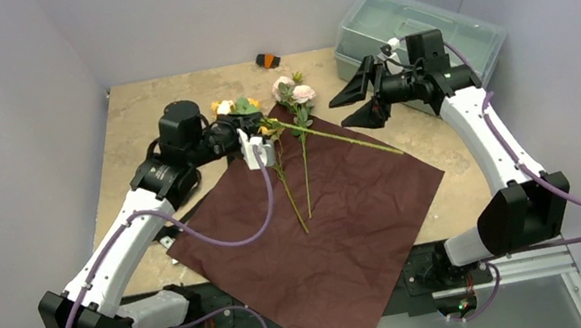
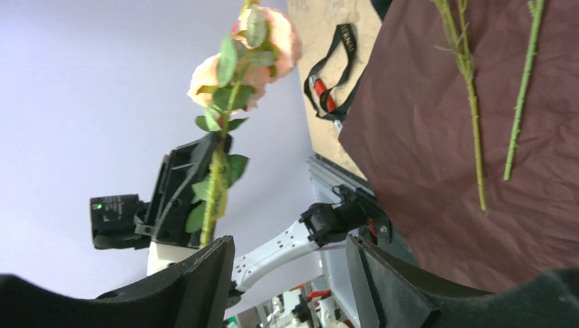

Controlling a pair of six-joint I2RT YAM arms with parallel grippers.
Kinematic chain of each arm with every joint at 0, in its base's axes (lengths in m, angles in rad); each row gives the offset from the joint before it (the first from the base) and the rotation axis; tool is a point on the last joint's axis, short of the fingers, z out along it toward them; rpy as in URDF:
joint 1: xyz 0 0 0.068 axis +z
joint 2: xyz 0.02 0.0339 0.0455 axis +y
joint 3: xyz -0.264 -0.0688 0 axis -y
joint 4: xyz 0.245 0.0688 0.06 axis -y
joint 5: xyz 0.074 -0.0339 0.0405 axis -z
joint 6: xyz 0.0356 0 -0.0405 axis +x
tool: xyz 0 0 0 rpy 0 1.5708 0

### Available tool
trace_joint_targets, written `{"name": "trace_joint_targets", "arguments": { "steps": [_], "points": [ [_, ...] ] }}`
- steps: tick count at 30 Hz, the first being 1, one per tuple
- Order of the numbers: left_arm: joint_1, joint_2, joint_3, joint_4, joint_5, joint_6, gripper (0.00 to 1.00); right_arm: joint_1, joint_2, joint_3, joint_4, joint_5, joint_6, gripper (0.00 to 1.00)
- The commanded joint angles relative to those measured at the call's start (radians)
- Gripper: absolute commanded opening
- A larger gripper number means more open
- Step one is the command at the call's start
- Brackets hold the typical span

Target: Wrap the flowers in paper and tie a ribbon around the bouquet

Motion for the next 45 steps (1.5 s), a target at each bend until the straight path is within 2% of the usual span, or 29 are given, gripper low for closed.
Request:
{"name": "trace_joint_targets", "arguments": {
  "steps": [1, 11, 20, 23, 27, 30, 45],
  "points": [
    [-0.034, -0.028, 0.043, -0.103, 0.072, 0.104, 0.00, 0.017, 0.007, 0.041, 0.064, -0.084, 0.048, 0.69],
    [-0.120, 0.020, 0.044, -0.140, 0.064, 0.133, 0.00, 0.107, 0.007, -0.009, 0.133, -0.124, 0.096, 0.67],
    [-0.209, 0.068, 0.035, -0.092, 0.014, 0.122, 0.00, 0.242, 0.037, -0.045, 0.212, -0.063, 0.154, 0.57],
    [-0.222, 0.073, 0.027, -0.075, -0.006, 0.119, 0.00, 0.246, 0.040, -0.063, 0.201, -0.057, 0.144, 0.53],
    [-0.229, 0.069, 0.017, -0.046, -0.028, 0.108, 0.00, 0.247, 0.057, -0.050, 0.078, -0.041, 0.052, 0.51],
    [-0.232, 0.072, 0.016, -0.039, -0.034, 0.104, 0.00, 0.249, 0.057, -0.064, 0.048, -0.038, 0.016, 0.46],
    [-0.260, 0.084, -0.010, -0.002, -0.063, 0.088, 0.00, 0.266, 0.038, -0.079, 0.063, -0.050, 0.027, 0.47]
  ]
}}
